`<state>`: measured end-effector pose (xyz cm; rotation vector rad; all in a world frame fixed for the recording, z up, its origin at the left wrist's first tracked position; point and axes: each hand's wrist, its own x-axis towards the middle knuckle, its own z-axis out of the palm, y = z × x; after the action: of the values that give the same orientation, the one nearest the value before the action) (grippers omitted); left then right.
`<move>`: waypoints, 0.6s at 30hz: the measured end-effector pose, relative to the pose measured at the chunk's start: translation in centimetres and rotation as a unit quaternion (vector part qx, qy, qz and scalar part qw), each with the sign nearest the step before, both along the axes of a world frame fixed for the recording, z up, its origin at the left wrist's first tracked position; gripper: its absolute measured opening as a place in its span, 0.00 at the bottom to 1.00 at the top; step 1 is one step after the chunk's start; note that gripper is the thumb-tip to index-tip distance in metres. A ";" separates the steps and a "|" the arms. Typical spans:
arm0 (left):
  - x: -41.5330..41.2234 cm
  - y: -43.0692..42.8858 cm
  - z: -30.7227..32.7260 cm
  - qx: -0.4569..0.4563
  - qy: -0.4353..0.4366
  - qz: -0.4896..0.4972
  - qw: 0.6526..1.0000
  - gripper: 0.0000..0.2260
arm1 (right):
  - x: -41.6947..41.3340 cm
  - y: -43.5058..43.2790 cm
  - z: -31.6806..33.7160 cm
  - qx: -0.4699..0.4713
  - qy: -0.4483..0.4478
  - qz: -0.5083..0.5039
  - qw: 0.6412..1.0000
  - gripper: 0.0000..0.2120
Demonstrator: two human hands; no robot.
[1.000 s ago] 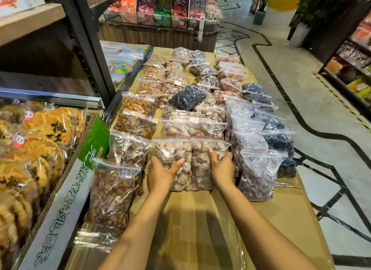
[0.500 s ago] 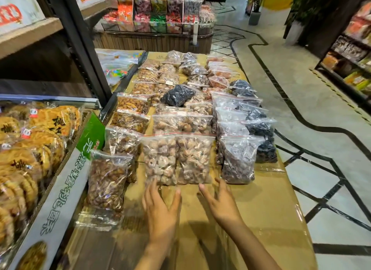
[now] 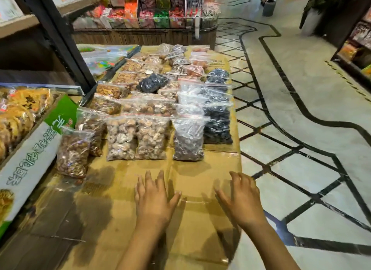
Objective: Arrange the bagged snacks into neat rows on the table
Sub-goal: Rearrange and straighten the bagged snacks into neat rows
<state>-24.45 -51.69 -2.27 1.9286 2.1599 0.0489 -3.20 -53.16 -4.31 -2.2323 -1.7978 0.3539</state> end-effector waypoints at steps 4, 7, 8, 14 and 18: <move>6.8 -0.6 0.3 -0.010 0.009 0.011 1.000 0.36 | 7.9 -1.2 -0.5 -0.020 0.046 -0.003 0.999 0.29; 11.2 -0.4 0.7 0.006 0.000 0.008 1.000 0.35 | 12.5 -1.6 -0.8 -0.019 0.044 0.005 0.999 0.29; 12.5 -0.2 0.9 0.002 -0.004 0.005 1.000 0.35 | 13.6 -1.5 -0.4 -0.019 0.041 0.007 0.999 0.30; 17.7 2.1 1.5 0.022 -0.043 0.011 0.999 0.34 | 18.1 1.4 0.3 -0.046 0.062 0.031 0.997 0.31; 17.9 4.8 1.4 0.049 -0.060 0.027 0.997 0.35 | 18.7 5.8 0.1 -0.040 0.090 0.067 0.993 0.30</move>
<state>-6.55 -46.87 -0.87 1.8658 2.1672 0.2791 15.54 -47.40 -4.25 -2.0599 -1.8707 0.6444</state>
